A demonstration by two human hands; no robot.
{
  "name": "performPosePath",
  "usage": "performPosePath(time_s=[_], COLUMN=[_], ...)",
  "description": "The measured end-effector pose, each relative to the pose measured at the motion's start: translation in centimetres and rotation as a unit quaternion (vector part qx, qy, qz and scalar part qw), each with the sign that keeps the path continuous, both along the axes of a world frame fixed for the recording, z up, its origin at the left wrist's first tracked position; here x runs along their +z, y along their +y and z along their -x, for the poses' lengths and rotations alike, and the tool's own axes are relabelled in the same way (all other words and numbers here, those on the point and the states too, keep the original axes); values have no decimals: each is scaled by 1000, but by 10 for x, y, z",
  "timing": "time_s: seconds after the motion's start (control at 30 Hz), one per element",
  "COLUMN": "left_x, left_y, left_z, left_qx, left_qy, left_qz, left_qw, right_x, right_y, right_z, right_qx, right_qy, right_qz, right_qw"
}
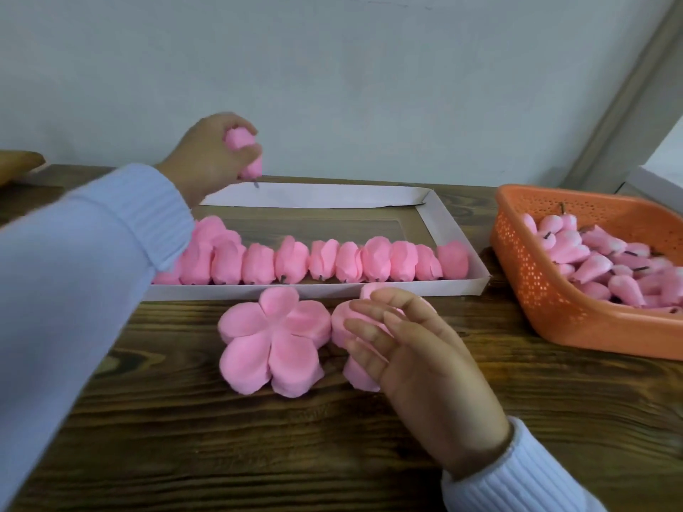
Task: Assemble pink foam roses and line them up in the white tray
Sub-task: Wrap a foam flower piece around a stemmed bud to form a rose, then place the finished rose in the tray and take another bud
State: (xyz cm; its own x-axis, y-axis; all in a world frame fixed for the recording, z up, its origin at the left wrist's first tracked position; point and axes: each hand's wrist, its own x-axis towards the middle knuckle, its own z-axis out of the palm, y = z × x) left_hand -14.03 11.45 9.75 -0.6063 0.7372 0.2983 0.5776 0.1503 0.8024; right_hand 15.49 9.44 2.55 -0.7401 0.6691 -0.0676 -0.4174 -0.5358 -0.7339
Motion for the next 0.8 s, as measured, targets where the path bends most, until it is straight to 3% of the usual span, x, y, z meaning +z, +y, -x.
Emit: performPosePath(time_s=[0.07, 0.17, 0.4, 0.8], left_x=[-9, -24, -57, -57], left_y=[5, 8, 11, -1], left_z=[14, 19, 18, 43], left_qx=[-27, -76, -76, -3], left_qy=[115, 141, 222, 316], left_qz=[124, 227, 304, 451], left_qw=[985, 961, 923, 834], right_x=[-1, -2, -2, -7], right_y=[1, 1, 0, -2], right_z=[1, 1, 0, 1], right_qx=[12, 33, 57, 75], right_qy=[-8, -12, -18, -48], right_qz=[-10, -25, -56, -113], right_qw=[1000, 999, 997, 990])
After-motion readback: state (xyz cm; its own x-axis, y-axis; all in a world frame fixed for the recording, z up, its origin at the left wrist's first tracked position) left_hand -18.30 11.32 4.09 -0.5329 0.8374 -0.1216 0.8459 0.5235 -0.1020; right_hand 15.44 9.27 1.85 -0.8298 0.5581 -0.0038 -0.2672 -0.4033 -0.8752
